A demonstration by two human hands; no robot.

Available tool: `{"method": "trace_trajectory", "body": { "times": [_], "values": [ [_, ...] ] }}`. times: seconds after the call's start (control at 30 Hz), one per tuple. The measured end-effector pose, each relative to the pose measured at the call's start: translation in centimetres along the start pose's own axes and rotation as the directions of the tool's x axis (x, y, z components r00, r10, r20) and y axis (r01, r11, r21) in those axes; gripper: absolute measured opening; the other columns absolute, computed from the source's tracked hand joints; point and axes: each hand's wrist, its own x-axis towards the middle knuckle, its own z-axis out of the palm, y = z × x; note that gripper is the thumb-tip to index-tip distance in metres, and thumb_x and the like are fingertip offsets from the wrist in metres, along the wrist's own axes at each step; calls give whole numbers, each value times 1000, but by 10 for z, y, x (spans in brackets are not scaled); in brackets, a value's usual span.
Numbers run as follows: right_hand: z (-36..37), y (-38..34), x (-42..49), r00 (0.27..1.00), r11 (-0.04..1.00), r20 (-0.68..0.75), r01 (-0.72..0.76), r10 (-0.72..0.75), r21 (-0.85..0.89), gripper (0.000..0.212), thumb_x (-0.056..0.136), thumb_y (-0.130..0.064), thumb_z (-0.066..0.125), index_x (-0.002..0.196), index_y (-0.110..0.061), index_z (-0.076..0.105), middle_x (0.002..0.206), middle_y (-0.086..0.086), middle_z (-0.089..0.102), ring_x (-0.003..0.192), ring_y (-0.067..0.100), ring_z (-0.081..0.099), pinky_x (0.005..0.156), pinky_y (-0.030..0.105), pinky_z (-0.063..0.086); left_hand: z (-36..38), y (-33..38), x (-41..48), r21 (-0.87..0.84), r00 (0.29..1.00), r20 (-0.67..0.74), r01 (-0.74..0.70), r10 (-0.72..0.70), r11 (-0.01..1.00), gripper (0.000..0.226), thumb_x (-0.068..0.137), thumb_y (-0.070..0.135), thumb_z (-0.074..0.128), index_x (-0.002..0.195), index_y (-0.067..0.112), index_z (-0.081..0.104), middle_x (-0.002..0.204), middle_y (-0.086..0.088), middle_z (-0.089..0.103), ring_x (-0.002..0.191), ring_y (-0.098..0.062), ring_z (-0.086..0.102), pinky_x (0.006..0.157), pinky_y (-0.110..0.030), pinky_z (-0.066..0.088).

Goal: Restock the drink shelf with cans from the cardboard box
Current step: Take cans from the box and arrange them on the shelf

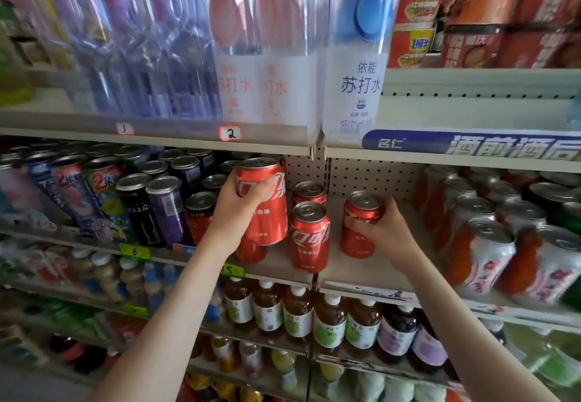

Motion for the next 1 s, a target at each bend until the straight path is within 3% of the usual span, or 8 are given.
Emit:
{"method": "trace_trajectory", "body": {
  "times": [0.13, 0.4, 0.53, 0.6, 0.7, 0.77, 0.87, 1.0],
  "values": [
    [-1, -2, 8, 1000, 1000, 23, -13, 13, 1, 73, 70, -20, 82, 130, -14, 42, 120, 7, 59, 109, 27, 58, 96, 42, 47, 4, 2, 3, 54, 999, 20, -34, 33, 998, 55, 52, 54, 73, 102, 34, 59, 97, 11, 70, 91, -6, 68, 76, -22, 52],
    [-14, -14, 21, 999, 973, 5, -42, 44, -226, 70, 75, -18, 76, 134, -10, 39, 130, 14, 54, 113, 29, 55, 85, 32, 44, 10, 4, 1, 98, 997, 45, -65, 61, 993, 55, 53, 55, 73, 102, 35, 59, 98, 10, 70, 89, -4, 68, 78, -24, 52],
    [-20, -29, 13, 998, 926, 27, 59, -53, -373, 87, 75, -26, 77, 145, -13, 27, 144, 14, 38, 130, 29, 41, 96, 33, 40, 9, 11, -3, 72, 994, 40, -103, 100, 992, 53, 55, 54, 72, 102, 35, 59, 99, 12, 70, 92, -5, 68, 78, -23, 53],
    [-22, -44, 3, 987, 909, 10, 153, -162, -386, 82, 78, -33, 74, 145, -16, 29, 147, 9, 33, 135, 26, 35, 104, 34, 34, 8, 17, -5, 63, 991, 61, -124, 120, 990, 52, 55, 54, 71, 102, 36, 59, 96, 16, 70, 91, -5, 68, 74, -20, 53],
    [-23, -75, -18, 935, 870, 47, 344, -351, -353, 63, 80, -52, 66, 134, -28, 46, 142, -3, 41, 133, 21, 34, 107, 39, 34, 10, 26, -10, 105, 977, 170, -146, 127, 984, 56, 55, 54, 70, 106, 34, 60, 97, 14, 70, 91, -6, 68, 71, -18, 53],
    [-23, -95, -35, 914, 884, 118, 405, -388, -233, 50, 76, -62, 59, 120, -38, 54, 131, -10, 53, 124, 13, 46, 103, 39, 41, 16, 28, -13, 163, 962, 253, -152, 107, 975, 62, 55, 53, 72, 110, 28, 60, 99, 9, 70, 91, -7, 68, 74, -20, 53],
    [-25, -112, -55, 914, 943, 279, 325, -294, -69, 47, 71, -64, 59, 108, -35, 62, 108, -10, 69, 101, 8, 64, 93, 40, 52, 30, 29, -21, 227, 937, 342, -159, 74, 961, 65, 54, 52, 75, 112, 29, 57, 99, 10, 70, 89, -3, 68, 76, -20, 54],
    [-33, -117, -68, 879, 966, 437, 246, -190, -75, 51, 65, -58, 73, 107, -30, 63, 100, -3, 72, 92, 15, 69, 85, 39, 56, 56, 26, -28, 305, 897, 440, -197, 45, 932, 65, 63, 42, 83, 118, 22, 53, 104, 10, 67, 91, -1, 66, 79, -21, 54]
  ]
}}
